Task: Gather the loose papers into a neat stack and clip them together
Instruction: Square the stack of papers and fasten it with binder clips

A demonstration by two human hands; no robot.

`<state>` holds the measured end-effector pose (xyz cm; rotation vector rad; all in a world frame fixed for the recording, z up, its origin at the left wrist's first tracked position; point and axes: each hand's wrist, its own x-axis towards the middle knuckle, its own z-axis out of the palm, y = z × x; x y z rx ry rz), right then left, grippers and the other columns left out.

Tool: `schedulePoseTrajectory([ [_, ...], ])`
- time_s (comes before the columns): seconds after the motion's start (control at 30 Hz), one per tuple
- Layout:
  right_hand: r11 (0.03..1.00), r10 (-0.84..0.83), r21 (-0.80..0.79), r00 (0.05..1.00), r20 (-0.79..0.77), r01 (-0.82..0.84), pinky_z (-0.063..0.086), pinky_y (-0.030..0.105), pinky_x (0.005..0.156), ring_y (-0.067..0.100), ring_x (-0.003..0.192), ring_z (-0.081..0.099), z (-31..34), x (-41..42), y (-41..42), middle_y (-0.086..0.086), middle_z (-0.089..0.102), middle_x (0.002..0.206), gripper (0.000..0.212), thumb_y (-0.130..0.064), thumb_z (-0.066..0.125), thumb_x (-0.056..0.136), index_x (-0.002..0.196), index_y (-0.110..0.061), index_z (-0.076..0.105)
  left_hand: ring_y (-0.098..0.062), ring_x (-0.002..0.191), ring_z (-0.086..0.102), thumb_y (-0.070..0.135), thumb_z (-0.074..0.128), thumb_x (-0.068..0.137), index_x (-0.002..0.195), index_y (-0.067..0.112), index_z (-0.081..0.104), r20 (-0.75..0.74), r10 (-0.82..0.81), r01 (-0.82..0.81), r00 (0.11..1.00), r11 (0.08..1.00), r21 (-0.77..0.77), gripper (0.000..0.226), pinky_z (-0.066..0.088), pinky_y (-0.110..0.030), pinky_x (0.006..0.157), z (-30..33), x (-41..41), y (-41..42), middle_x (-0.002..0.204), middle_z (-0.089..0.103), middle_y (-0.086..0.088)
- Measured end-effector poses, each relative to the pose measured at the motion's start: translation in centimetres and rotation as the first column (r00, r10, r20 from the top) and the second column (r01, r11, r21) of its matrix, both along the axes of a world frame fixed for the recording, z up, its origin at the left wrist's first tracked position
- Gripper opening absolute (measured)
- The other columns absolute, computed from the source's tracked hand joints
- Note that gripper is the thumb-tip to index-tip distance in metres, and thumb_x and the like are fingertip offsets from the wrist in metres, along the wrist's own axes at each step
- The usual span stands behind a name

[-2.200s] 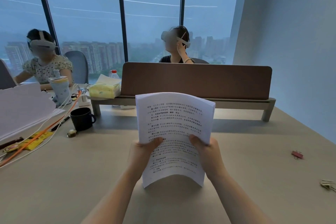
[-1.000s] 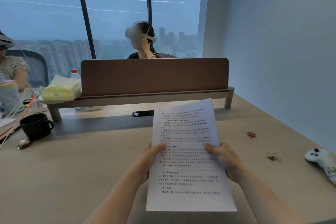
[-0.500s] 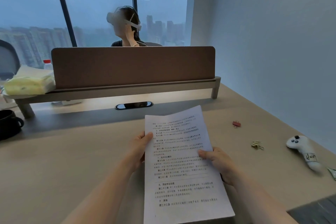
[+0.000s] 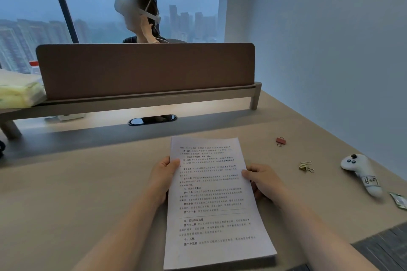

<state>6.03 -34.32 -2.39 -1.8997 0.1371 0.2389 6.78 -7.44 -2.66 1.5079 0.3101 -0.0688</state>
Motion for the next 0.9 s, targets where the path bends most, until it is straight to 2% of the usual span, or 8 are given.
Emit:
schedulePoseTrajectory([
  [0.1, 0.99, -0.107, -0.088, 0.994, 0.008, 0.107, 0.042, 0.027, 0.042, 0.026, 0.046, 0.055, -0.3, 2.1, -0.7, 0.015, 0.07, 0.068, 0.019, -0.013, 0.051, 0.096, 0.095, -0.006, 0.068, -0.025, 0.067, 0.071, 0.014, 0.051, 0.099, 0.097, 0.015, 0.067, 0.018, -0.004, 0.004, 1.0, 0.999, 0.041, 0.016, 0.057, -0.034, 0.057, 0.1, 0.1, -0.1, 0.082, 0.076, -0.007],
  [0.2, 0.96, -0.242, -0.133, 0.969, 0.046, 0.246, 0.042, 0.023, 0.041, 0.024, 0.042, 0.053, 0.0, 4.6, -2.0, 0.013, 0.068, 0.072, 0.018, -0.015, 0.048, 0.094, 0.104, -0.013, 0.062, -0.02, 0.061, 0.07, 0.014, 0.05, 0.098, 0.096, 0.016, 0.067, 0.032, -0.018, 0.015, 0.999, 0.996, 0.084, 0.017, 0.055, -0.03, 0.052, 0.1, 0.3, -0.2, 0.079, 0.075, -0.005],
  [0.23, 0.938, -0.266, -0.204, 0.959, 0.095, 0.28, 0.046, 0.025, 0.044, 0.024, 0.047, 0.057, 0.2, 5.5, -2.8, 0.011, 0.069, 0.078, 0.02, -0.016, 0.048, 0.093, 0.107, -0.017, 0.061, -0.02, 0.061, 0.07, 0.013, 0.05, 0.098, 0.095, 0.016, 0.067, 0.033, -0.018, 0.015, 0.999, 0.996, 0.09, 0.017, 0.055, -0.03, 0.052, 0.1, 0.4, -0.2, 0.078, 0.075, -0.004],
  [0.3, 0.839, -0.243, -0.437, 0.941, 0.235, 0.326, 0.053, 0.032, 0.068, 0.027, 0.078, 0.067, 0.4, 7.1, -4.7, 0.009, 0.07, 0.099, 0.031, -0.018, 0.047, 0.09, 0.119, -0.02, 0.059, -0.021, 0.063, 0.07, 0.014, 0.05, 0.098, 0.094, 0.017, 0.067, 0.033, -0.012, 0.009, 0.999, 0.996, 0.092, 0.018, 0.056, -0.032, 0.055, 0.0, 0.5, -0.3, 0.078, 0.075, -0.004],
  [0.4, 0.685, -0.223, -0.609, 0.911, 0.346, 0.399, 0.047, 0.04, 0.092, 0.032, 0.115, 0.057, 0.4, 9.4, -7.0, 0.011, 0.058, 0.13, 0.044, -0.018, 0.043, 0.091, 0.134, -0.016, 0.052, -0.024, 0.066, 0.07, 0.014, 0.05, 0.099, 0.092, 0.018, 0.066, 0.042, -0.004, -0.001, 0.999, 0.994, 0.105, 0.018, 0.057, -0.037, 0.062, -0.3, 0.5, -0.4, 0.083, 0.075, -0.007],
  [0.57, 0.506, -0.212, -0.775, 0.925, 0.314, 0.379, 0.047, 0.042, 0.086, 0.038, 0.107, 0.057, 0.0, 12.1, -8.8, 0.014, 0.043, 0.135, 0.039, -0.019, 0.039, 0.096, 0.133, -0.012, 0.049, -0.023, 0.065, 0.071, 0.012, 0.05, 0.098, 0.091, 0.016, 0.068, 0.049, 0.0, -0.005, 0.999, 0.995, 0.104, 0.019, 0.058, -0.035, 0.059, -0.8, 0.6, -0.3, 0.084, 0.076, -0.009],
  [0.7, 0.44, -0.216, -0.83, 0.937, 0.274, 0.344, 0.046, 0.041, 0.085, 0.037, 0.113, 0.053, -0.5, 13.4, -9.4, 0.015, 0.051, 0.127, 0.033, -0.016, 0.038, 0.095, 0.122, -0.008, 0.055, -0.021, 0.064, 0.072, 0.013, 0.05, 0.099, 0.095, 0.013, 0.067, 0.043, -0.005, 0.0, 0.999, 0.995, 0.104, 0.018, 0.057, -0.033, 0.056, -0.9, 0.8, -0.1, 0.084, 0.077, -0.009],
  [0.9, 0.367, -0.153, -0.864, 0.938, 0.31, 0.345, 0.048, 0.037, 0.077, 0.037, 0.101, 0.059, -0.9, 14.1, -9.7, 0.016, 0.061, 0.11, 0.024, -0.016, 0.045, 0.095, 0.103, -0.006, 0.065, -0.021, 0.064, 0.073, 0.013, 0.05, 0.099, 0.097, 0.011, 0.068, 0.033, 0.0, -0.003, 0.999, 0.996, 0.087, 0.018, 0.058, -0.031, 0.054, -0.8, 0.9, 0.0, 0.084, 0.077, -0.008],
])
